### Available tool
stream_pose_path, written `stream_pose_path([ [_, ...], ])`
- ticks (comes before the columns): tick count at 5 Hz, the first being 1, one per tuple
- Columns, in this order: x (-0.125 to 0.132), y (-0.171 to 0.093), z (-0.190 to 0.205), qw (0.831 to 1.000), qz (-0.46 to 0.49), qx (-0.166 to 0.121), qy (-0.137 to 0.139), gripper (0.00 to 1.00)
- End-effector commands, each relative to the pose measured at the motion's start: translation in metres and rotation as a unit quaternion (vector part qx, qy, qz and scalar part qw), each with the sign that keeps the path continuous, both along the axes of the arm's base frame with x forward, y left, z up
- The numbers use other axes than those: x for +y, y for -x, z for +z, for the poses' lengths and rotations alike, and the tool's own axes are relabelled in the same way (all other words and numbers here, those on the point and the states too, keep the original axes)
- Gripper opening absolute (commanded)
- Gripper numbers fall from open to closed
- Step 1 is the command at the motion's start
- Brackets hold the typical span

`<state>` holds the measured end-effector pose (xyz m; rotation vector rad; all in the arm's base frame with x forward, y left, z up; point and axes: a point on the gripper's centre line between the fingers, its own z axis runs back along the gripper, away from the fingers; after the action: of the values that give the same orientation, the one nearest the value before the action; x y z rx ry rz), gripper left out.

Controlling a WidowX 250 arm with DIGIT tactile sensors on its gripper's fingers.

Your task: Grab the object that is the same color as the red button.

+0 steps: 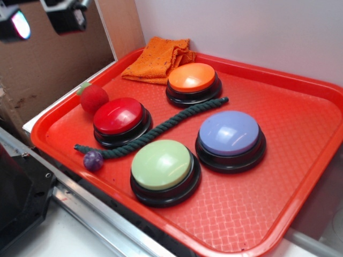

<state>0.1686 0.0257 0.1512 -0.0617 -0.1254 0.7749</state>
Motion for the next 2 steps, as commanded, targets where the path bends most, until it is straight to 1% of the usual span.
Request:
stream_pose_path([
  [1, 0.037, -0.021, -0.046, 0.988, 0.153, -0.022, -0.009, 1.00],
  [2, 0.047, -0.031, -0.071, 0.979, 0.204, -0.024, -0.021, 1.00],
])
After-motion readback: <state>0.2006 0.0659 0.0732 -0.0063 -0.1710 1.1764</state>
